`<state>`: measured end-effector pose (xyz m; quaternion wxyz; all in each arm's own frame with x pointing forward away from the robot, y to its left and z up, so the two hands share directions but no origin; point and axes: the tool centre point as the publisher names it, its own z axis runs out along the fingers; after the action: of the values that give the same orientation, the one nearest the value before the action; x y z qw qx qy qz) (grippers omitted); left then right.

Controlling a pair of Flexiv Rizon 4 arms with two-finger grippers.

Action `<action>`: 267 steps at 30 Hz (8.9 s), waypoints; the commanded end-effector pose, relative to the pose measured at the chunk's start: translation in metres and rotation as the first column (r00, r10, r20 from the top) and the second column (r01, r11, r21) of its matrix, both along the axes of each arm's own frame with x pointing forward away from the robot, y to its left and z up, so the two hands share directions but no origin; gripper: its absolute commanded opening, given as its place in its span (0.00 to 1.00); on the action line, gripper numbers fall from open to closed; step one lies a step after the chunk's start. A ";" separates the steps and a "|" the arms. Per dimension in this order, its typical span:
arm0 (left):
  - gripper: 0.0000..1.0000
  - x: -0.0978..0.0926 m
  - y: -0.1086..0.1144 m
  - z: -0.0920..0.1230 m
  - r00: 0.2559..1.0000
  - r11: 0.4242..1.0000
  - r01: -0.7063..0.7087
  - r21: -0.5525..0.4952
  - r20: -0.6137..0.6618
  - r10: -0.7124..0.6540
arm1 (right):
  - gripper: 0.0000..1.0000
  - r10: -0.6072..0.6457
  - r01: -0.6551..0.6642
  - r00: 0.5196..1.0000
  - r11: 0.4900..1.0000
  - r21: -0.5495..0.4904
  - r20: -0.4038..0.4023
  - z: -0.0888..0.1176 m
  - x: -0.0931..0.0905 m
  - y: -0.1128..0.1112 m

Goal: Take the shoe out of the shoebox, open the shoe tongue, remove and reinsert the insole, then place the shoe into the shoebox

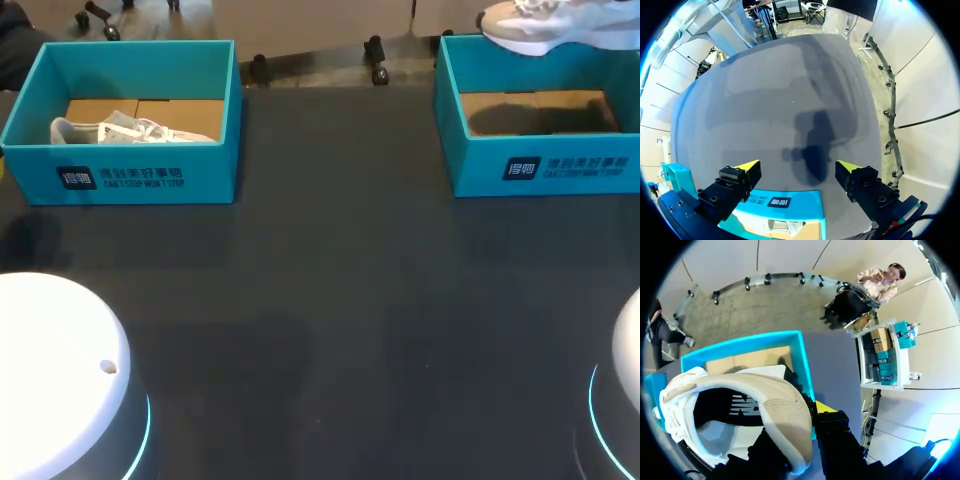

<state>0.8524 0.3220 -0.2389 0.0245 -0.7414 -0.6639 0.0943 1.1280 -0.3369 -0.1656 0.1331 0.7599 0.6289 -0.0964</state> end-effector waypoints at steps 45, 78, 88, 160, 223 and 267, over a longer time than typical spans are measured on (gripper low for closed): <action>1.00 -0.001 0.000 0.000 1.000 1.000 0.000 0.003 0.004 0.000 | 0.00 0.051 -0.040 0.991 0.995 -0.087 0.126 0.027 -0.209 0.206; 1.00 -0.001 0.000 0.000 1.000 1.000 0.000 0.003 0.004 0.000 | 0.00 0.048 -0.048 0.998 0.999 0.011 0.030 -0.021 -0.340 0.367; 1.00 -0.001 0.000 0.000 1.000 1.000 0.000 0.003 0.004 0.000 | 0.00 0.033 -0.034 0.999 0.999 0.029 0.026 -0.026 -0.347 0.373; 1.00 -0.001 0.000 0.000 1.000 1.000 0.000 0.003 0.004 0.000 | 0.00 0.037 -0.041 0.997 0.997 0.065 0.062 -0.191 -0.420 0.426; 1.00 -0.001 0.000 0.000 1.000 1.000 0.000 0.003 0.004 0.000 | 1.00 0.848 -0.877 0.479 0.451 0.166 0.228 -0.107 -0.398 0.455; 1.00 -0.001 0.000 0.000 1.000 1.000 0.000 0.003 0.004 0.000 | 1.00 0.895 -0.993 -0.014 -0.065 0.099 0.446 -0.108 -0.422 0.420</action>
<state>0.8524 0.3220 -0.2389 0.0245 -0.7414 -0.6639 0.0943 0.7185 0.1024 -0.2710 0.0601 0.1178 0.9774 0.1649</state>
